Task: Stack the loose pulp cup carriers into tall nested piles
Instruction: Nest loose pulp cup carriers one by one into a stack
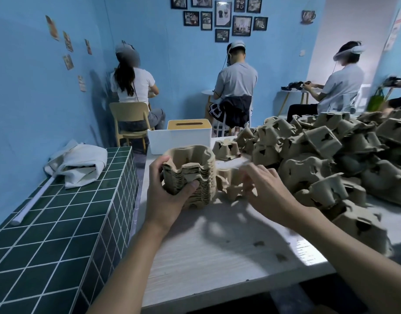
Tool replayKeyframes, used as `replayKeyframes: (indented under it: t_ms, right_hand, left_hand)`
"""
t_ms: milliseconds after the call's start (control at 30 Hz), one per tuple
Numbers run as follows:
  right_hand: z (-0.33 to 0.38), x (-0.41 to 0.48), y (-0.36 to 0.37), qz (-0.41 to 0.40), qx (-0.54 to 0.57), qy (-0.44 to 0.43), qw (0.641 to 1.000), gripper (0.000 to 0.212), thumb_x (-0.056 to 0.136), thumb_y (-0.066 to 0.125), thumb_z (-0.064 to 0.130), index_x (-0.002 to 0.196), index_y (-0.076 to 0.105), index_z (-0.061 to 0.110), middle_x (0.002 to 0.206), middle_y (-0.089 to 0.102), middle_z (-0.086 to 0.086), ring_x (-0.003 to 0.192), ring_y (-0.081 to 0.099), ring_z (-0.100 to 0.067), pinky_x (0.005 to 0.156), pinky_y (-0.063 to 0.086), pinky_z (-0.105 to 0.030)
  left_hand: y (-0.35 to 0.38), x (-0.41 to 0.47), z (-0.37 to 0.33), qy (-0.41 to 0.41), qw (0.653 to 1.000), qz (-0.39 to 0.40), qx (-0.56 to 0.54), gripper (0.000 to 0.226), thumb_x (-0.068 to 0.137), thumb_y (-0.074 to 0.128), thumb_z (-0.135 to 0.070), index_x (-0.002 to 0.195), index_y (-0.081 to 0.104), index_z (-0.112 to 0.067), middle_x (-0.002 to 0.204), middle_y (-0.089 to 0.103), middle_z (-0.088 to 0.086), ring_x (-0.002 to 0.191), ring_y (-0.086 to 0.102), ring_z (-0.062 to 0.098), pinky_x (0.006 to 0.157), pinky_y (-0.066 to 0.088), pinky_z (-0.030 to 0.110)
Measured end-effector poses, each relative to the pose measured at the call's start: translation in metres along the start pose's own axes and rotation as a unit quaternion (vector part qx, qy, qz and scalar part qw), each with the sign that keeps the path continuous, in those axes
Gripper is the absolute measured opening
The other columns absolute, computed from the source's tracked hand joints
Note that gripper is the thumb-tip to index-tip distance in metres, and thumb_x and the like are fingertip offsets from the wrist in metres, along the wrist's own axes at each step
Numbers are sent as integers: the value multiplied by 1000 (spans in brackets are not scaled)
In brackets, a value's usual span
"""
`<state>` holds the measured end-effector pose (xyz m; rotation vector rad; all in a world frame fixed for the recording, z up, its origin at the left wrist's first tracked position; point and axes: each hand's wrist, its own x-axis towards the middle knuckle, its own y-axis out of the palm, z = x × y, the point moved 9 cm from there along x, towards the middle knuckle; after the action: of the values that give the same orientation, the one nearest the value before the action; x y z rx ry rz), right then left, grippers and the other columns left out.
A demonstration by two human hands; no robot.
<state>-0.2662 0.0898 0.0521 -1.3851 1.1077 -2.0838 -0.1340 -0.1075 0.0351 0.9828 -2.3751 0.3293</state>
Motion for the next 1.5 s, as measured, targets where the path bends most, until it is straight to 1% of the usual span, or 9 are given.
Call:
replayKeyframes:
  t_ms: [133, 267, 633, 767, 967, 1100, 1200, 1367, 1500]
  right_hand:
    - [17, -14, 11, 78, -76, -58, 992, 39, 82, 68, 37, 120, 62, 31, 114, 61, 15, 112, 45, -17, 91, 30, -39]
    - [27, -14, -3, 12, -103, -64, 993, 39, 92, 42, 51, 90, 71, 26, 88, 65, 13, 92, 49, -18, 80, 33, -33]
    - [0, -32, -19, 44, -55, 82, 994, 19, 98, 53, 29, 100, 70, 19, 105, 60, 7, 92, 61, -20, 69, 46, -34]
    - [-3, -34, -56, -80, -11, 107, 991, 16, 98, 53, 16, 96, 69, 12, 99, 63, -3, 81, 62, -26, 68, 51, -42]
    - [30, -28, -125, -228, 82, 24, 970, 11, 93, 59, 3, 98, 68, 5, 102, 65, -2, 83, 62, -20, 73, 54, -42]
    - [55, -24, -131, -205, 81, -38, 975, 10, 94, 59, 5, 99, 68, 7, 102, 63, 1, 87, 61, -17, 75, 53, -40]
    - [63, -22, -120, -165, 74, -73, 981, 11, 95, 58, 8, 99, 68, 6, 103, 63, -1, 87, 62, -23, 74, 53, -45]
    - [60, -28, -104, -93, 78, -88, 989, 23, 88, 56, 8, 106, 69, 10, 111, 62, 6, 83, 63, -22, 76, 52, -45]
    - [52, -36, -109, -90, 72, -72, 991, 28, 88, 56, 10, 112, 69, 12, 114, 61, 8, 86, 63, -17, 79, 52, -43]
  left_hand:
    - [1, -7, -5, -6, 1000, 2, 1, 75, 66, 92, -40, 126, 46, -40, 135, 55, -4, 122, 57, 16, 97, 54, 48]
    - [1, -14, -11, -5, 1000, 4, 7, 73, 64, 88, -46, 123, 45, -44, 135, 54, 0, 125, 54, 18, 101, 51, 51]
    - [11, -33, -28, 4, 999, 31, 14, 69, 65, 88, -46, 119, 45, -51, 133, 56, 4, 122, 56, 18, 99, 53, 45]
    - [17, -38, -31, 12, 999, 40, 11, 69, 68, 88, -34, 119, 44, -47, 132, 54, 7, 119, 55, 18, 86, 54, 21]
    - [32, -41, -33, 22, 998, 57, -1, 73, 63, 85, -39, 124, 45, -41, 124, 59, 7, 111, 61, 18, 80, 56, 24]
    - [50, -43, -37, 29, 997, 68, -1, 80, 67, 90, -22, 124, 40, -48, 122, 57, 9, 103, 60, 6, 77, 53, 18]
    - [64, -43, -35, 8, 996, 84, -15, 99, 62, 92, -36, 134, 27, -60, 128, 55, 6, 111, 61, 12, 83, 54, 22]
    - [79, -46, -39, -3, 992, 122, -43, 122, 65, 87, -23, 151, 4, -47, 133, 55, -2, 116, 63, 5, 86, 54, 21]
    - [83, -43, -41, 11, 991, 131, -25, 100, 67, 92, -38, 141, 27, -56, 130, 55, -18, 122, 57, 9, 93, 56, 34]
